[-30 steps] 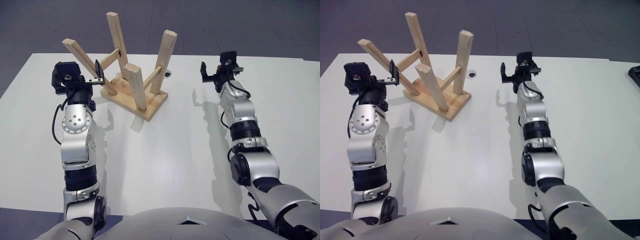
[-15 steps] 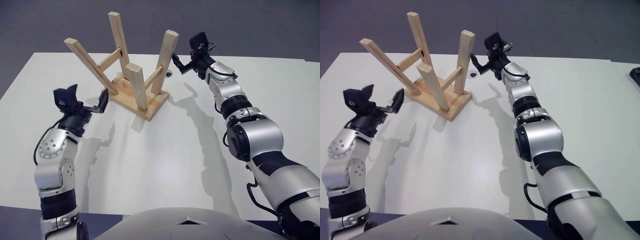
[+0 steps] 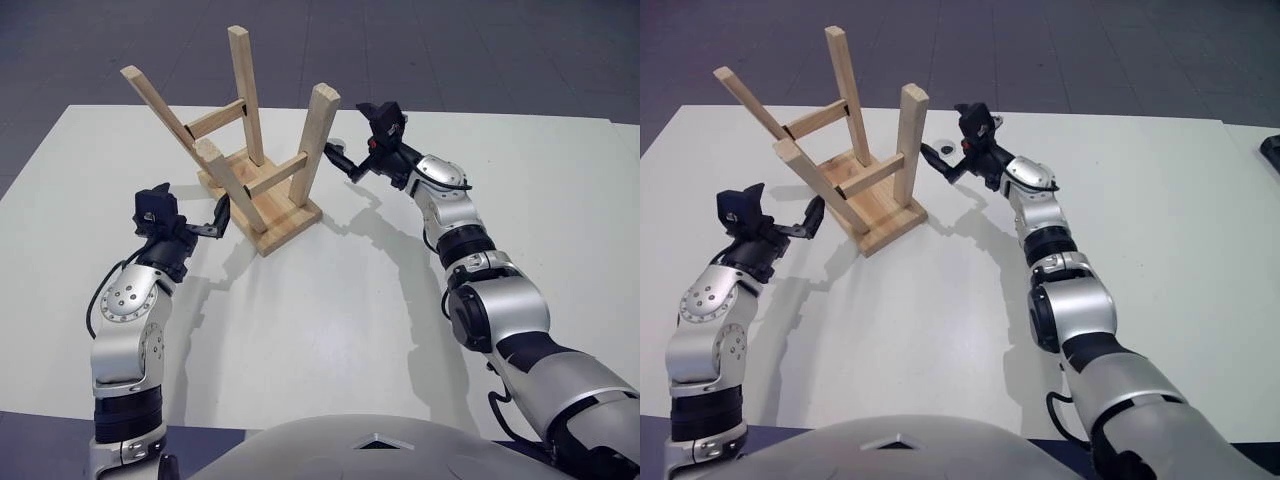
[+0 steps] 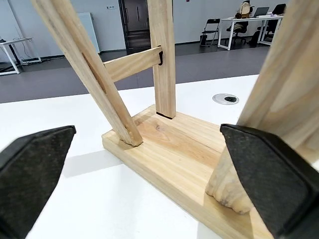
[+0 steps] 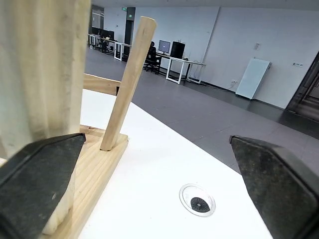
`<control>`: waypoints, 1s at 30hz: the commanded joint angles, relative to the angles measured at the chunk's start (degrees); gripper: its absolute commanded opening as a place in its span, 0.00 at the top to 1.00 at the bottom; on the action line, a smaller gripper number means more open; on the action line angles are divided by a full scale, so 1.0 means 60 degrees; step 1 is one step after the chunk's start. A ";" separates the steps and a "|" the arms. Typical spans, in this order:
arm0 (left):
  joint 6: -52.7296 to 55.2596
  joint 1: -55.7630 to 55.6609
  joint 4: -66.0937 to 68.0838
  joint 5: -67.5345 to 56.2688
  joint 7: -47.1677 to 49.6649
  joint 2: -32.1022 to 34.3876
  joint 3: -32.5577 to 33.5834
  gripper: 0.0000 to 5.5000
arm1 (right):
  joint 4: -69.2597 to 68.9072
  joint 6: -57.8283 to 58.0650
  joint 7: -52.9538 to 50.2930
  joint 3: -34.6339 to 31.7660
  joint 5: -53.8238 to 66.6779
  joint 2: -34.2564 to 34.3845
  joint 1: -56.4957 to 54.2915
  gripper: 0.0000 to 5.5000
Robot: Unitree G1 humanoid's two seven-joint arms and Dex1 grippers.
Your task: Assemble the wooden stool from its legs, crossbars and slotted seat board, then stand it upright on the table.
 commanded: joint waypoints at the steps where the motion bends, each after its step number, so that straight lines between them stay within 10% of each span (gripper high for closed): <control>1: -0.0032 -0.0100 -0.0461 0.0286 0.0997 -0.0227 0.0725 0.02 | 0.1254 0.1135 -0.3917 -0.0811 -0.0316 -0.1476 -0.0504 0.02; 11: 0.0590 -0.0847 -0.1941 0.0098 0.0151 -0.0359 -0.1745 0.02 | -0.2289 0.0375 0.0181 0.0869 0.0577 0.0961 0.0975 0.02; 22: 0.0630 -0.1789 -0.2017 0.0578 0.0325 -0.0475 -0.2202 0.02 | -0.1914 0.1194 -0.1964 0.0037 0.0175 -0.0096 0.0734 0.02; 30: 0.2592 -0.5955 -0.4312 -0.2268 0.0914 0.0444 0.0684 0.02 | -0.1297 0.1600 -0.2235 -0.0490 0.0304 -0.0920 0.0598 0.02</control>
